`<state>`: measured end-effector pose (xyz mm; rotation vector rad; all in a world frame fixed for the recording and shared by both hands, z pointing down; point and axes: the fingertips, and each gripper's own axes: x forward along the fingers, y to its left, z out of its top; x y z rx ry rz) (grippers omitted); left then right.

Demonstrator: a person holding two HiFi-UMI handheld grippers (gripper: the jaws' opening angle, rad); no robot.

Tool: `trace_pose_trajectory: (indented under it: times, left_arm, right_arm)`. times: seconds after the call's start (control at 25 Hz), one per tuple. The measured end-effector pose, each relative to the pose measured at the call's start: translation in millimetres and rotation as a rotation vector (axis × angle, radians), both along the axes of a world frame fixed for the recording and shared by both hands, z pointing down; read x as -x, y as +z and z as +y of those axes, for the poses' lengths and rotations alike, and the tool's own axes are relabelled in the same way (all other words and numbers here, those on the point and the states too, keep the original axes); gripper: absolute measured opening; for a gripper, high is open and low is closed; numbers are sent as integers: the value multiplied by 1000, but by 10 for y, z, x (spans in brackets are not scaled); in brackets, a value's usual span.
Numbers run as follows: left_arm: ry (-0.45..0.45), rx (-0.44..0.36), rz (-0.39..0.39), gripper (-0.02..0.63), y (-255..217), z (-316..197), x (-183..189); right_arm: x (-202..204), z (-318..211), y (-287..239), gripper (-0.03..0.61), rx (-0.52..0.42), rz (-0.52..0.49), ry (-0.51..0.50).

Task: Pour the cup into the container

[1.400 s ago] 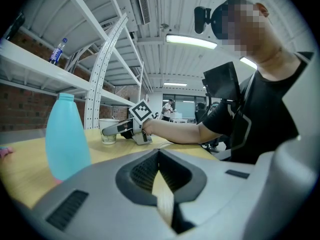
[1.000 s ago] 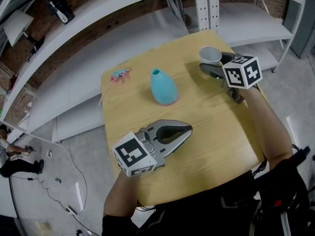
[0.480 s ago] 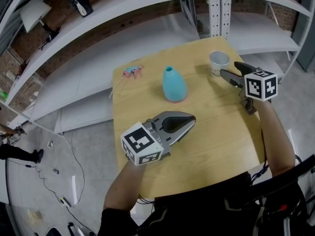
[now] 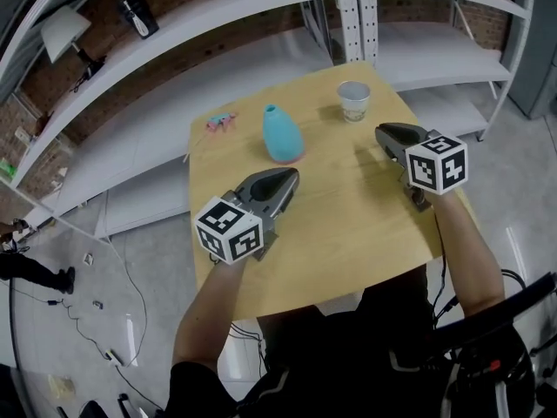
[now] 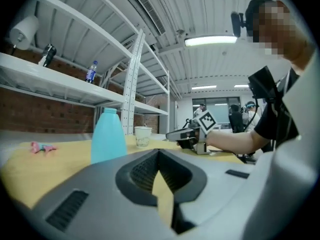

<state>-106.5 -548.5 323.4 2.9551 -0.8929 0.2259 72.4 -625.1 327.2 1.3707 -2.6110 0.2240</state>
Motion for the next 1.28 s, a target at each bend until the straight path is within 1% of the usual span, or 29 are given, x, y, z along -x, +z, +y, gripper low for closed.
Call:
trace_pose_trajectory:
  times: [0.04, 0.08, 0.2, 0.32, 0.4, 0.48, 0.56, 0.64, 0.76, 0.88, 0.92, 1.0, 1.12, 1.28]
  left_arm:
    - [-22, 3, 0, 2, -1, 35, 34]
    - [-38, 6, -1, 2, -1, 91, 63]
    - [-86, 13, -1, 2, 15, 334, 167]
    - [-182, 11, 8, 2, 17, 666, 302]
    - [-238, -22, 53, 2, -85, 1003, 351]
    - [-244, -63, 116, 2, -240, 1447, 305]
    - [-249, -82, 140, 2, -316, 1894, 208]
    - [-265, -85, 132, 2, -279, 2319, 108]
    - [-310, -87, 121, 2, -212, 2927, 3]
    - [-354, -78, 164, 2, -216, 3459, -126]
    - [-353, -67, 166, 2, -195, 3643, -211]
    - [-329, -55, 134, 2, -161, 4006, -438]
    - [-289, -85, 86, 2, -189, 4519, -828]
    - [-274, -109, 76, 2, -245, 5228, -1108]
  right_arm:
    - [27, 81, -7, 18, -7, -2, -10]
    - [61, 177, -7, 3, -10, -3, -28]
    - [149, 509, 37, 2, 11, 3, -76]
    - [143, 897, 80, 2, 30, 12, -79]
    - [128, 1223, 77, 2, 28, 13, -88]
    - [97, 1593, 61, 2, 21, -8, -100]
    - [19, 1961, 42, 2, 23, -57, -97]
    - [-59, 2341, 24, 2, 21, -89, -90]
    - [-123, 2939, -21, 3, -6, -83, -85]
    - [-196, 3505, -113, 2, -26, -92, -88]
    - [-223, 3727, -124, 2, -31, -97, -100]
    - [-308, 4191, -127, 2, -41, -115, -125]
    - [-558, 4801, -51, 2, -25, -105, -122]
    - [-777, 5563, -12, 2, -11, -86, -117]
